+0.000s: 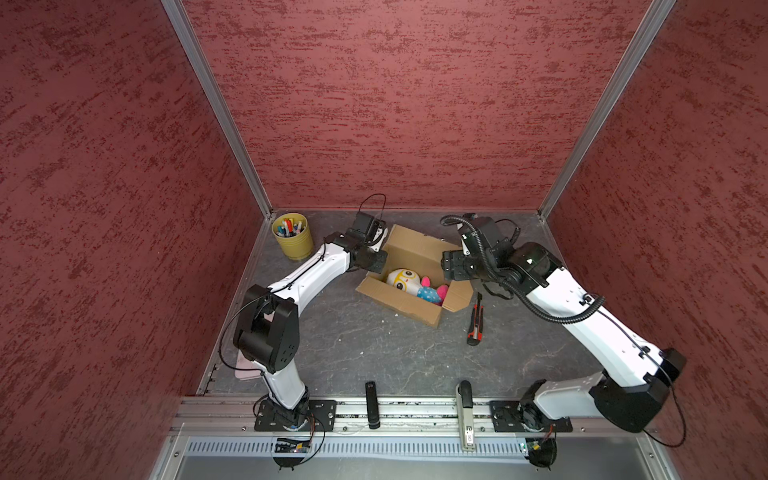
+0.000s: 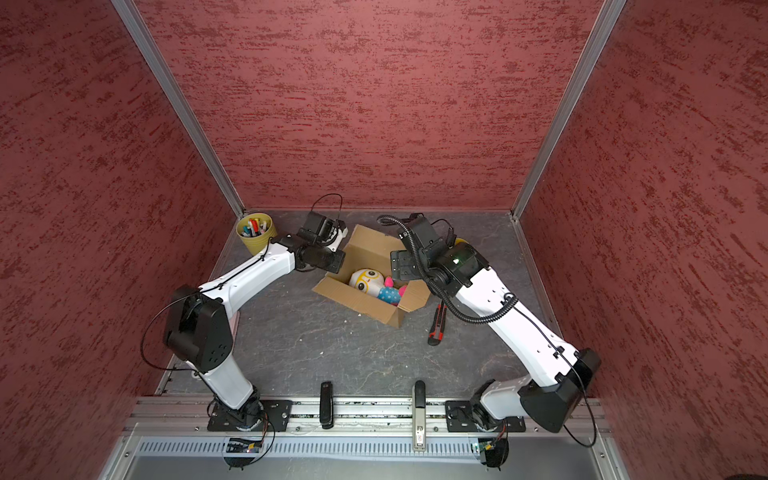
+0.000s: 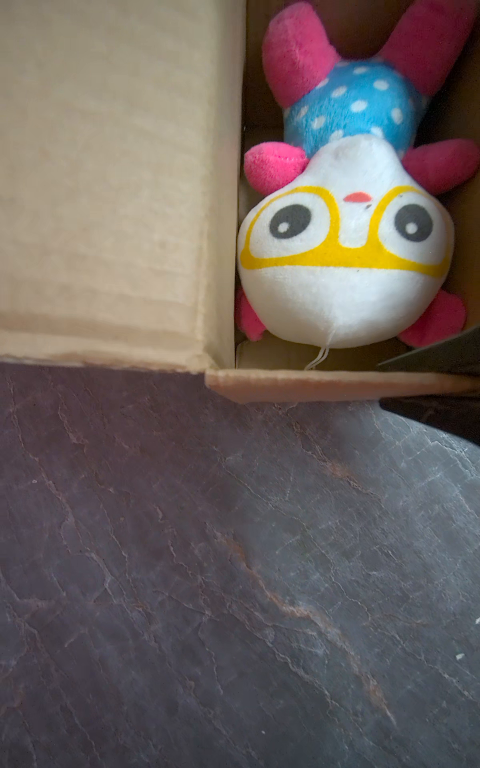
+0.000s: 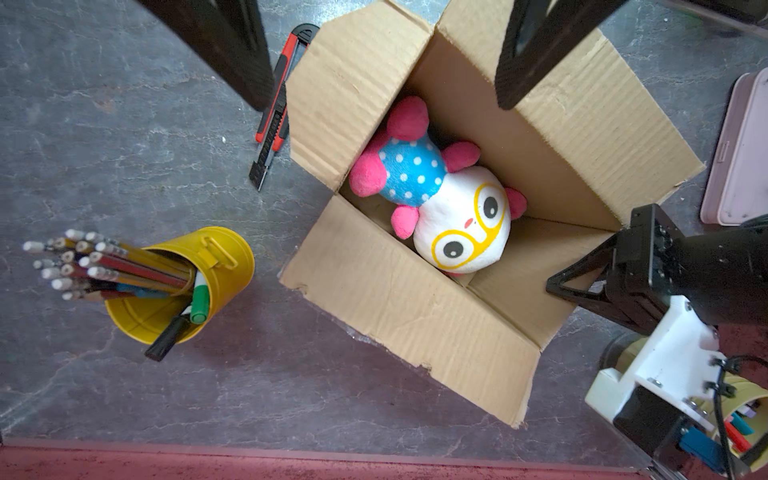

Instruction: Unpack the express box

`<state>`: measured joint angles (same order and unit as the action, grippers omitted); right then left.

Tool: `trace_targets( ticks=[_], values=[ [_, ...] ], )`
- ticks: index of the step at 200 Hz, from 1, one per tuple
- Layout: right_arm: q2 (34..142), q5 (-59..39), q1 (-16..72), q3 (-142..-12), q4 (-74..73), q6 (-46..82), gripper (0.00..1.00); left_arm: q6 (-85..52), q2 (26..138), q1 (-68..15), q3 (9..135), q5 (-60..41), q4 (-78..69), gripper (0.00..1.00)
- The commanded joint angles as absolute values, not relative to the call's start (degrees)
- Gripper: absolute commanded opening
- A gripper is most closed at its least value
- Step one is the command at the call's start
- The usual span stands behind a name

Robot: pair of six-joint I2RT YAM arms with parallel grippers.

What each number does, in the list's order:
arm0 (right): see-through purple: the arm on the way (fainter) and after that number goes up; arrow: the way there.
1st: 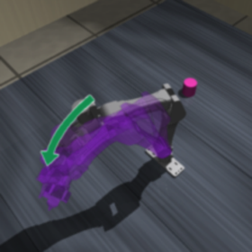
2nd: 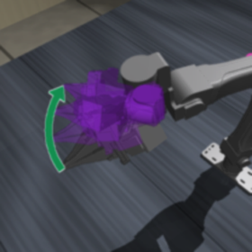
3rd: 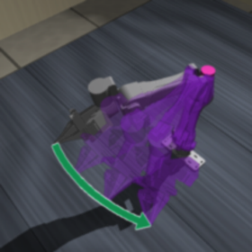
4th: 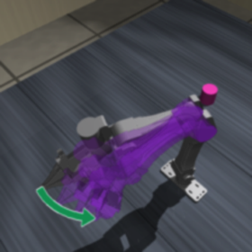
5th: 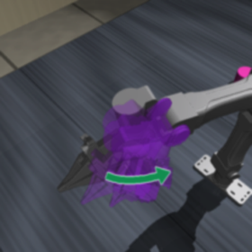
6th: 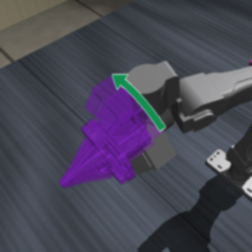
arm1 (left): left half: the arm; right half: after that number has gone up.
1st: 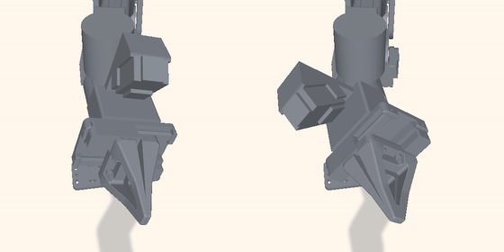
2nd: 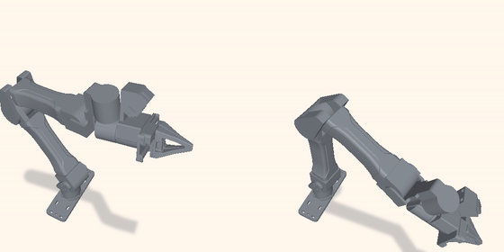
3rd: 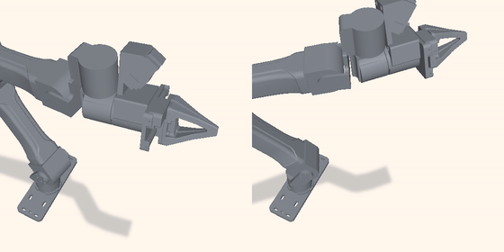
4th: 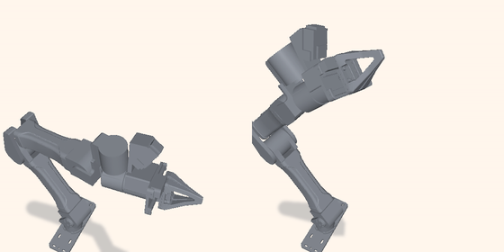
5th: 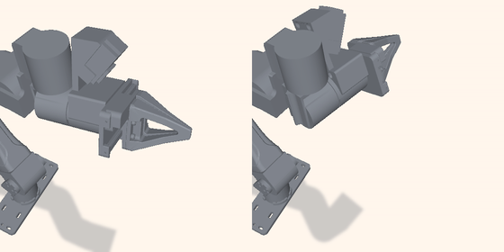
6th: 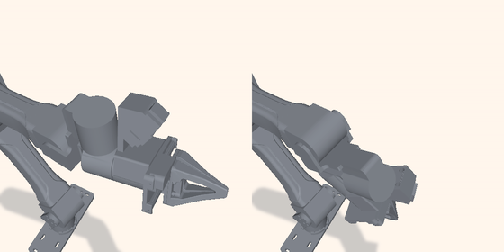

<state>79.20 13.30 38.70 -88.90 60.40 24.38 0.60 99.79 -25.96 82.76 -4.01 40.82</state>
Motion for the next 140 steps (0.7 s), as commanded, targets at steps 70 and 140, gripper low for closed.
trace_targets(
  ticks=[70, 140],
  values=[
    [77.84, 12.04, 37.66, -85.30, 55.68, 22.54, 0.90, -6.24, 95.51, -25.84, 97.38, -4.75, 48.78, 0.59],
    [74.02, 12.90, 37.36, -82.32, 53.10, 20.24, 0.92, -26.47, 80.03, -28.30, 94.38, -1.56, 60.72, 0.88]
  ],
)
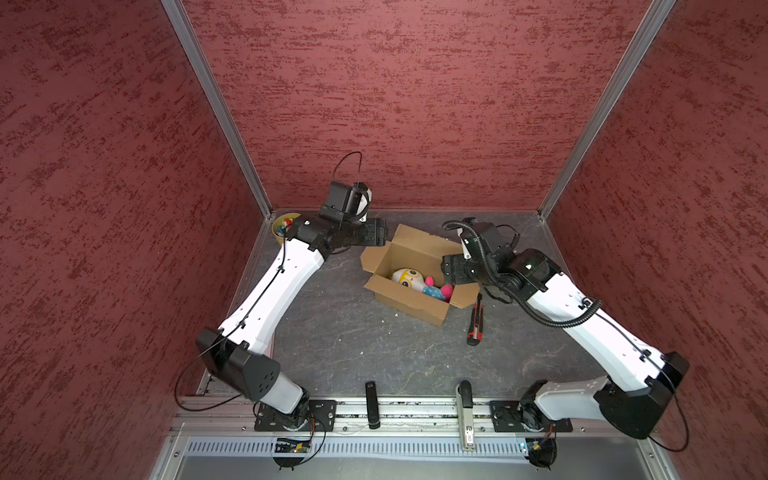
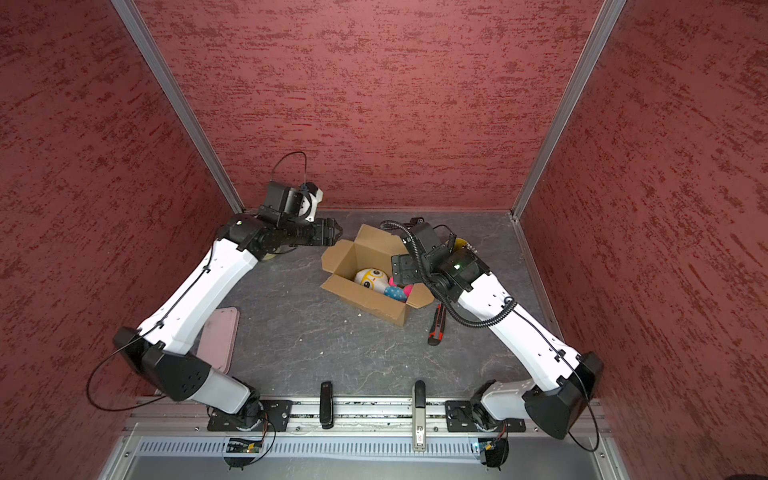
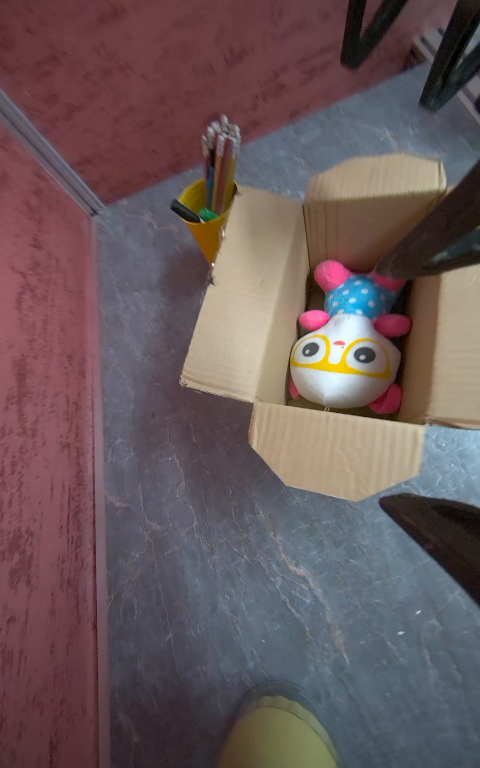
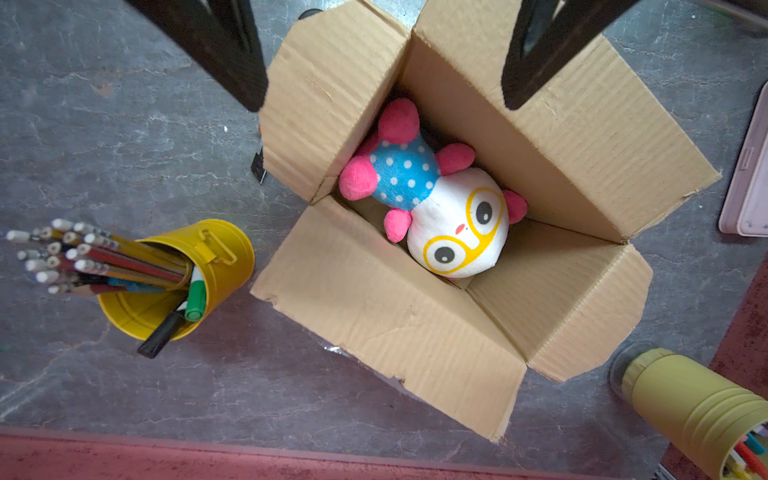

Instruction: Unpack the express box

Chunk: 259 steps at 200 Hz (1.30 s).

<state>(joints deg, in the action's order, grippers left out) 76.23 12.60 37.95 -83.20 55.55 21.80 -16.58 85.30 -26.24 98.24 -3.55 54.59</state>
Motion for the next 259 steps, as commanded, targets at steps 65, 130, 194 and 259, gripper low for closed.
trace_targets(
  ticks=[65, 130, 194, 259],
  values=[
    [73.49, 13.05, 36.56, -81.83, 52.52, 16.93, 0.93, -51.04, 67.59, -45.19, 80.23, 12.18, 66.28, 1.00],
    [72.88, 10.81, 35.68, -80.70, 50.89, 15.70, 0.94, -64.07, 62.77, -56.25, 59.38, 18.54, 40.36, 1.00],
    [74.01, 10.82, 35.08, -81.13, 51.38, 13.40, 0.99, -64.59, 66.01, -56.16, 52.09, 20.46, 20.82, 1.00],
    [76.64, 10.20, 34.63, -83.04, 52.12, 12.11, 0.99, -64.56, 71.30, -53.59, 51.35, 17.49, 14.92, 0.81]
  ],
)
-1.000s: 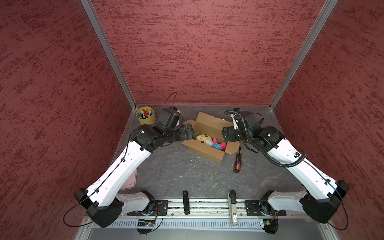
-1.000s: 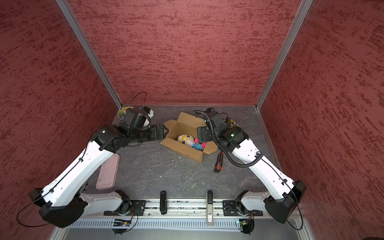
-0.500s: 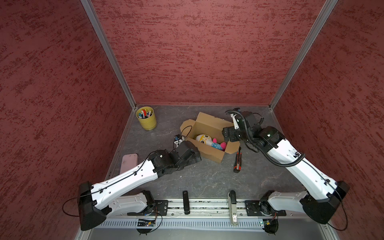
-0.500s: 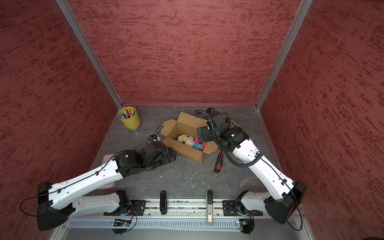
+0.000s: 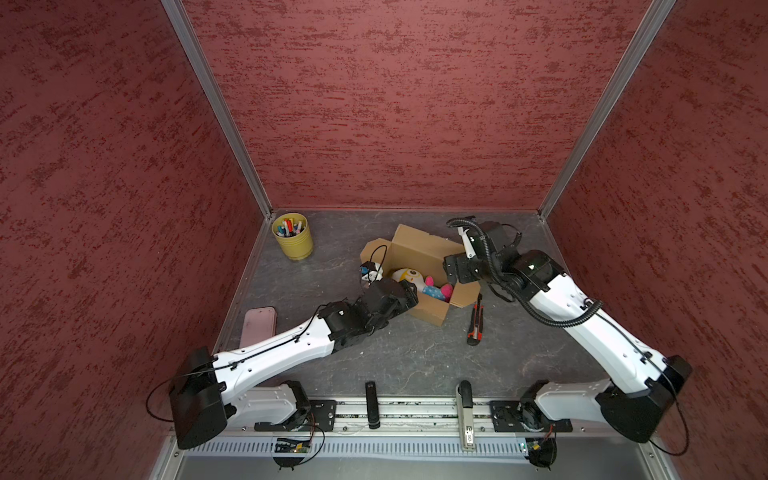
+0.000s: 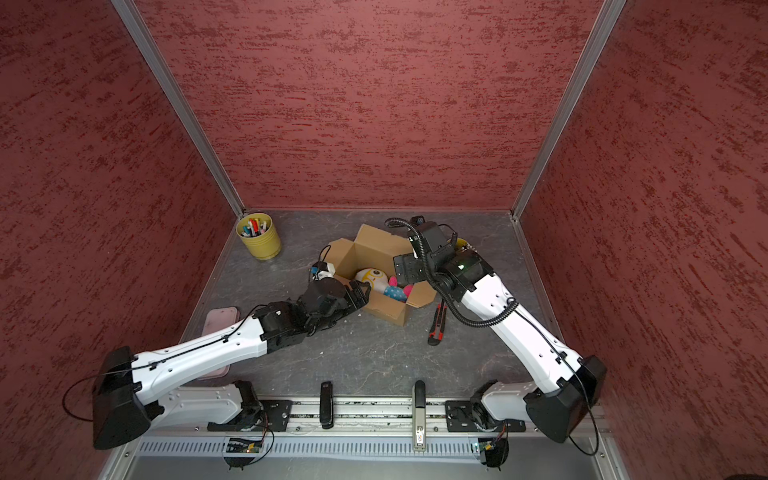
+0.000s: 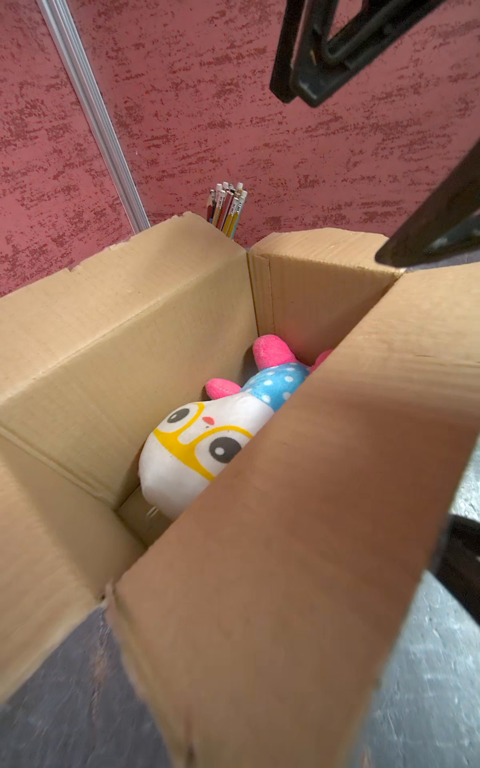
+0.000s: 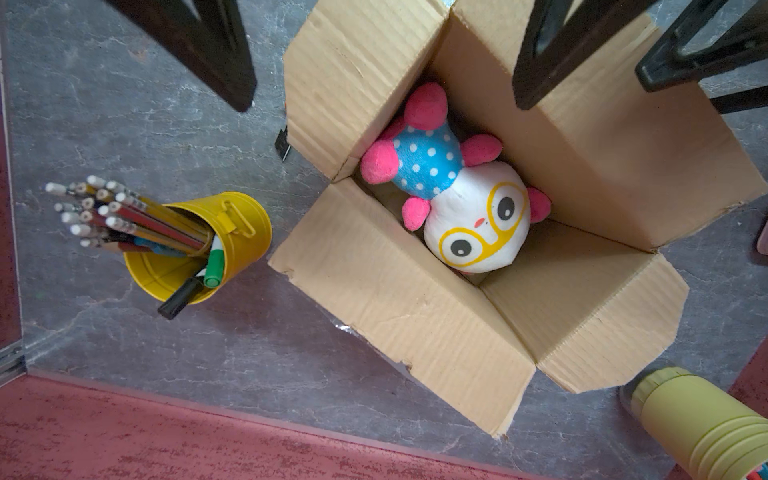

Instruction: Unpack the express box

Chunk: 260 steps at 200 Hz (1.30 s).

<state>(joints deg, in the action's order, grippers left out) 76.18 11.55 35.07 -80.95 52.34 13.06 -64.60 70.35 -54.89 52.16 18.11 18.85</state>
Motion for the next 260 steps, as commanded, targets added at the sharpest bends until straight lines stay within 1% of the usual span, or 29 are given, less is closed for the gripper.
trace_targets(
  ticks=[1, 33, 51, 67, 87, 133, 172, 216, 242, 260],
  values=[
    [76.69, 10.20, 34.63, -83.05, 52.12, 12.12, 0.99, -64.58, 71.29, -53.52, 51.34, 17.49, 14.88, 0.81],
    [77.46, 8.96, 34.59, -83.64, 52.49, 11.70, 0.99, -63.97, 71.28, -50.82, 50.03, 17.07, 13.28, 0.70],
    [78.08, 8.06, 34.54, -84.67, 53.32, 11.46, 0.98, -63.15, 71.26, -48.85, 49.60, 15.75, 12.56, 0.60],
    [78.98, 6.58, 34.54, -85.79, 53.99, 11.44, 0.95, -62.37, 71.26, -47.22, 48.96, 13.91, 10.99, 0.50],
    [80.20, 4.11, 34.63, -86.71, 54.46, 11.58, 0.89, -61.41, 71.54, -45.58, 48.45, 11.76, 10.22, 0.40],
    [82.34, 2.66, 34.71, -88.36, 55.63, 13.82, 0.82, -59.06, 70.56, -41.09, 46.04, 5.30, 8.27, 0.26],
    [82.97, -0.02, 35.94, -89.92, 56.54, 15.69, 0.77, -56.24, 67.59, -35.37, 43.57, -1.25, 7.70, 0.23],
    [89.86, 0.59, 40.33, -95.29, 59.43, 17.53, 0.76, -52.30, 64.89, -27.34, 42.62, -11.15, 7.21, 0.23],
    [94.30, 1.21, 42.55, -98.37, 61.17, 18.56, 0.76, -49.70, 66.14, -22.90, 43.37, -19.52, 6.88, 0.23],
    [97.50, 1.23, 43.34, -100.20, 62.03, 19.24, 0.76, -48.14, 68.35, -21.33, 44.29, -23.95, 6.86, 0.24]
  ],
)
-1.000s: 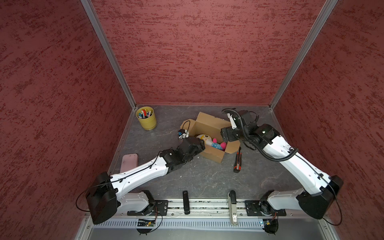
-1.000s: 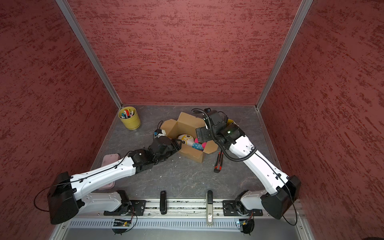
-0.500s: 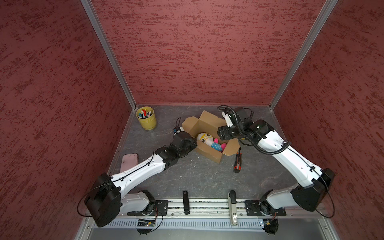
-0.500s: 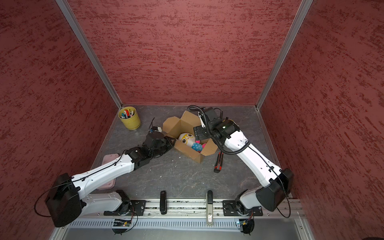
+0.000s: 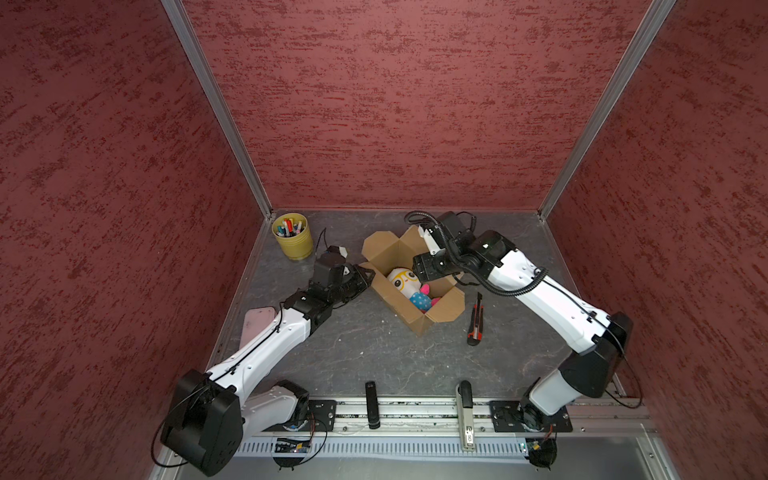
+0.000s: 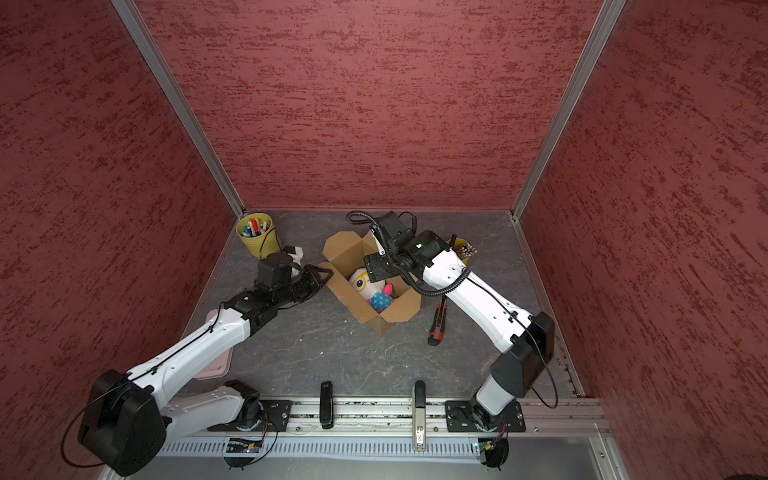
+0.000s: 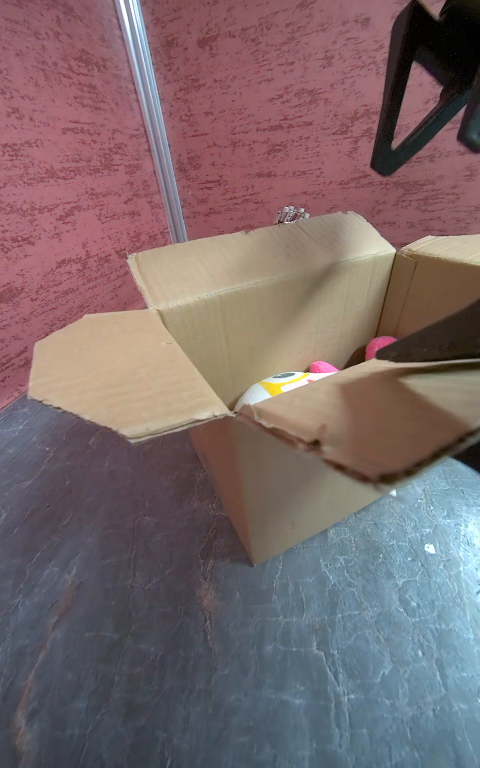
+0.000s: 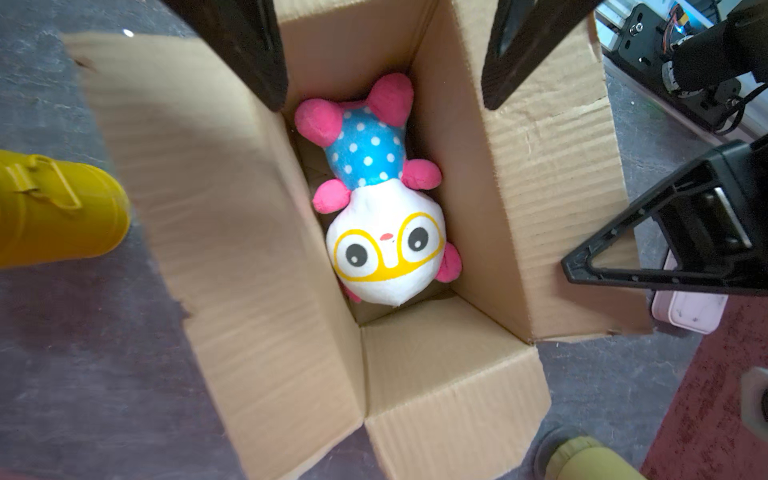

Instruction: Unpack the express box

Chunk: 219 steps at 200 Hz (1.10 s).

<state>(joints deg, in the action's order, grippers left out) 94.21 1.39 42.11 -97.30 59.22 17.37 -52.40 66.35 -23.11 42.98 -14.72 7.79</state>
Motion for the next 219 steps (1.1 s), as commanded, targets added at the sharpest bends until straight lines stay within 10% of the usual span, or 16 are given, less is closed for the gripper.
trace_targets(
  ticks=[1, 92, 219],
  values=[
    [97.66, 1.23, 43.42, -100.29, 62.08, 19.29, 0.77, -48.07, 68.50, -21.25, 44.34, -24.10, 6.86, 0.24],
    [104.30, 1.83, 43.86, -99.43, 62.17, 18.70, 0.84, -46.63, 68.94, -21.09, 45.97, -25.77, 8.04, 0.43],
    [110.20, -0.07, 42.02, -98.79, 60.35, 12.14, 0.86, -46.63, 69.12, -23.02, 46.67, -24.34, 9.67, 0.44]
  ],
)
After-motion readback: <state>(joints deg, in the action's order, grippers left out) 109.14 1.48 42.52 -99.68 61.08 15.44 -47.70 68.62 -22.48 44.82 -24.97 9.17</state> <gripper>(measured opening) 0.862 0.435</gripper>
